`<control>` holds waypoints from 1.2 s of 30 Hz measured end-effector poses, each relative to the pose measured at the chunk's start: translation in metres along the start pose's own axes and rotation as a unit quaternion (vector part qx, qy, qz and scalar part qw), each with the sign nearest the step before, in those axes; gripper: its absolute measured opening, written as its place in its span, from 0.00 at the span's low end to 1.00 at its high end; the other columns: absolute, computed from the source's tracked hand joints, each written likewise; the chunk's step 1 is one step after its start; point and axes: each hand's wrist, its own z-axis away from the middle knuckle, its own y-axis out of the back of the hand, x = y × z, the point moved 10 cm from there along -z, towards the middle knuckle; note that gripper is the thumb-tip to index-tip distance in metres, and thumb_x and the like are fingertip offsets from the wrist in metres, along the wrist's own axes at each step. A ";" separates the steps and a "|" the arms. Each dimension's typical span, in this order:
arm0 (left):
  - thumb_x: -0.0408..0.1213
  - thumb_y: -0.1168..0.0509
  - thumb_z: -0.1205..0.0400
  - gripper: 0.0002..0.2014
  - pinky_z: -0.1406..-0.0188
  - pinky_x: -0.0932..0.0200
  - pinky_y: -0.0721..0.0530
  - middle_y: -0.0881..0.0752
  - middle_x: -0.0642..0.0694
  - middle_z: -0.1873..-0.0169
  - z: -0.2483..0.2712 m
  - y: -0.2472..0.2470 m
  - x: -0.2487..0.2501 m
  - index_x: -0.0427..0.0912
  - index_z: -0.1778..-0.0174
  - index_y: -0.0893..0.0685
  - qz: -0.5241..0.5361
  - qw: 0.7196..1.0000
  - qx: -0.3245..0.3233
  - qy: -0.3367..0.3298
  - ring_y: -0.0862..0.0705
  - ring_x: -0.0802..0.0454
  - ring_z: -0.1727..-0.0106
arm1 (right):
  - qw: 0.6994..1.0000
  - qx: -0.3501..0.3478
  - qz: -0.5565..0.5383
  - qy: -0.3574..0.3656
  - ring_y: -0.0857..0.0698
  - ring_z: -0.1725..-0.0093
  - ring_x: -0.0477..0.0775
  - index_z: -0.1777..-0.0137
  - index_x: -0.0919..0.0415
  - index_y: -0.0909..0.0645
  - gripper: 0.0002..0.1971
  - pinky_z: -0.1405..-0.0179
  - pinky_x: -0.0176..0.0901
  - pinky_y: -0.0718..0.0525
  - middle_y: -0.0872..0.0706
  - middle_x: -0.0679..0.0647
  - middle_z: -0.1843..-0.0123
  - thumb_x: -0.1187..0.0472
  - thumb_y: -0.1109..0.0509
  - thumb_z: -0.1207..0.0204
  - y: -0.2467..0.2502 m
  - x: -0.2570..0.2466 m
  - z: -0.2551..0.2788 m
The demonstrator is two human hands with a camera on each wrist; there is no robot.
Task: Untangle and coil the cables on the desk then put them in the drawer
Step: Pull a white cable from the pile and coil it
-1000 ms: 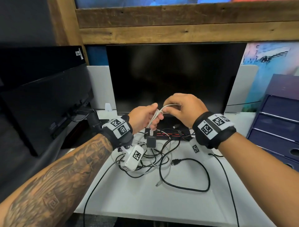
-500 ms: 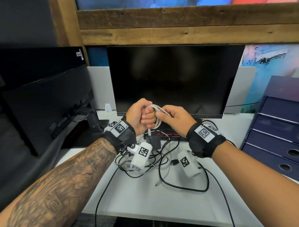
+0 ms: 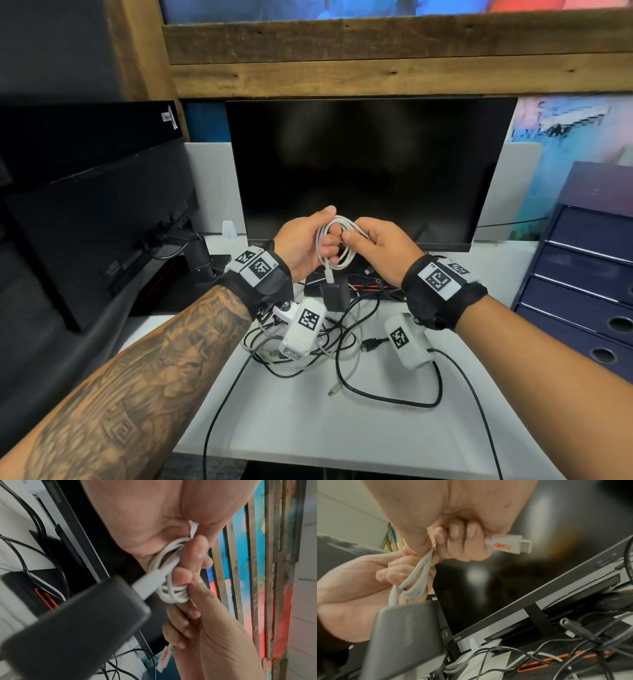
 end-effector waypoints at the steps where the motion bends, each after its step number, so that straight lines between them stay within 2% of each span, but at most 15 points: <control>1: 0.47 0.45 0.10 0.22 0.74 0.60 0.29 0.35 0.51 0.80 0.000 0.001 -0.001 0.42 0.69 0.24 -0.004 1.000 0.005 0.004 0.37 0.56 0.80 | 1.000 -0.002 -0.006 0.001 0.31 0.74 0.41 0.56 0.69 0.21 0.16 0.71 0.35 0.30 0.28 0.50 0.70 0.56 0.33 0.14 -0.001 -0.001 0.001; 5: 0.45 0.45 0.11 0.25 0.78 0.59 0.47 0.40 0.52 0.81 -0.001 0.006 0.005 0.47 0.76 0.34 -0.052 0.998 0.041 -0.013 0.45 0.56 0.80 | 0.997 -0.008 -0.072 -0.005 0.31 0.72 0.42 0.54 0.67 0.18 0.15 0.70 0.34 0.29 0.28 0.50 0.70 0.55 0.34 0.14 -0.003 0.002 0.004; 7: 0.45 0.45 0.11 0.25 0.79 0.59 0.48 0.40 0.52 0.82 0.000 0.010 0.009 0.48 0.77 0.37 -0.063 0.996 0.060 -0.024 0.45 0.57 0.81 | 0.997 -0.011 -0.073 -0.014 0.26 0.68 0.47 0.53 0.62 0.15 0.13 0.63 0.41 0.25 0.25 0.52 0.66 0.55 0.36 0.13 -0.002 0.010 0.005; 10: 0.46 0.45 0.10 0.26 0.79 0.61 0.47 0.38 0.52 0.81 0.000 0.015 0.011 0.48 0.77 0.37 -0.083 0.992 0.086 -0.027 0.43 0.57 0.81 | 0.993 -0.047 0.105 -0.004 0.21 0.56 0.49 0.52 0.48 0.14 0.14 0.45 0.49 0.22 0.22 0.48 0.55 0.49 0.40 0.12 -0.005 0.023 0.005; 12: 0.46 0.44 0.10 0.26 0.80 0.62 0.46 0.37 0.53 0.81 0.000 0.017 0.009 0.48 0.77 0.37 -0.092 0.991 0.098 -0.025 0.42 0.58 0.81 | 0.972 -0.089 0.218 -0.019 0.20 0.52 0.50 0.50 0.48 0.13 0.17 0.43 0.51 0.22 0.21 0.45 0.55 0.45 0.43 0.12 -0.012 0.031 0.005; 13: 0.46 0.44 0.10 0.26 0.79 0.62 0.46 0.38 0.53 0.81 0.000 0.016 0.008 0.48 0.77 0.37 -0.095 0.990 0.099 -0.026 0.42 0.58 0.81 | 0.970 -0.092 0.221 -0.037 0.18 0.54 0.50 0.51 0.50 0.13 0.17 0.46 0.51 0.20 0.17 0.47 0.56 0.46 0.42 0.12 -0.011 0.034 0.005; 14: 0.46 0.44 0.10 0.26 0.79 0.62 0.46 0.38 0.53 0.81 0.000 0.016 0.008 0.48 0.77 0.37 -0.098 0.990 0.099 -0.027 0.43 0.57 0.80 | 0.976 -0.081 0.193 -0.056 0.16 0.59 0.51 0.53 0.52 0.13 0.17 0.51 0.52 0.17 0.13 0.50 0.59 0.47 0.40 0.12 -0.009 0.039 0.004; 16: 0.46 0.45 0.10 0.26 0.80 0.61 0.45 0.39 0.53 0.81 0.000 0.016 0.008 0.48 0.76 0.37 -0.107 0.989 0.101 -0.030 0.44 0.56 0.80 | 0.993 -0.019 0.090 -0.073 0.16 0.65 0.53 0.57 0.56 0.11 0.16 0.56 0.52 0.15 0.11 0.56 0.62 0.50 0.36 0.13 0.001 0.043 0.002; 18: 0.46 0.45 0.10 0.25 0.81 0.62 0.46 0.39 0.53 0.82 0.000 0.018 0.009 0.48 0.76 0.38 -0.118 0.987 0.107 -0.030 0.44 0.56 0.81 | 0.996 0.035 -0.037 -0.078 0.13 0.63 0.51 0.55 0.59 0.10 0.14 0.53 0.47 0.12 0.10 0.54 0.64 0.56 0.34 0.14 0.010 0.046 0.001; 20: 0.46 0.45 0.10 0.25 0.80 0.62 0.47 0.39 0.53 0.82 -0.001 0.019 0.009 0.49 0.76 0.38 -0.122 0.986 0.110 -0.027 0.45 0.56 0.81 | 0.986 0.029 -0.144 -0.083 0.11 0.60 0.46 0.49 0.59 0.11 0.08 0.51 0.39 0.12 0.09 0.50 0.61 0.63 0.33 0.14 0.007 0.048 0.001; 23: 0.45 0.46 0.11 0.25 0.81 0.63 0.48 0.39 0.53 0.82 -0.001 0.020 0.009 0.49 0.77 0.39 -0.111 0.988 0.107 -0.023 0.45 0.57 0.82 | 0.962 0.005 -0.257 -0.096 0.09 0.53 0.49 0.44 0.60 0.13 0.08 0.44 0.41 0.11 0.08 0.53 0.56 0.68 0.33 0.15 -0.003 0.046 0.001; 26: 0.45 0.46 0.11 0.26 0.81 0.64 0.49 0.39 0.53 0.82 -0.002 0.018 0.007 0.49 0.77 0.38 -0.101 0.990 0.099 -0.021 0.45 0.57 0.82 | 0.937 0.004 -0.330 -0.114 0.10 0.52 0.49 0.42 0.62 0.13 0.09 0.44 0.41 0.12 0.08 0.53 0.55 0.67 0.36 0.13 -0.012 0.043 0.000; 30: 0.45 0.46 0.11 0.26 0.82 0.65 0.49 0.40 0.53 0.82 -0.003 0.017 0.006 0.48 0.78 0.38 -0.083 0.992 0.089 -0.020 0.45 0.58 0.83 | 0.893 -0.016 -0.424 -0.146 0.14 0.59 0.48 0.43 0.63 0.16 0.10 0.53 0.39 0.15 0.13 0.50 0.61 0.66 0.39 0.12 -0.023 0.041 0.001; 34: 0.44 0.46 0.11 0.26 0.82 0.64 0.49 0.40 0.52 0.83 -0.002 0.013 0.005 0.47 0.78 0.38 -0.065 0.994 0.081 -0.018 0.45 0.57 0.83 | 0.873 -0.024 -0.457 -0.170 0.16 0.63 0.48 0.43 0.65 0.17 0.10 0.61 0.38 0.17 0.16 0.50 0.64 0.67 0.40 0.12 -0.029 0.039 0.002; 36: 0.44 0.46 0.11 0.26 0.81 0.63 0.49 0.39 0.52 0.83 -0.001 0.010 0.005 0.47 0.78 0.38 -0.066 0.994 0.078 -0.024 0.45 0.57 0.83 | 0.875 -0.041 -0.447 -0.183 0.17 0.64 0.47 0.40 0.66 0.17 0.10 0.63 0.37 0.19 0.17 0.50 0.64 0.67 0.40 0.12 -0.034 0.039 0.004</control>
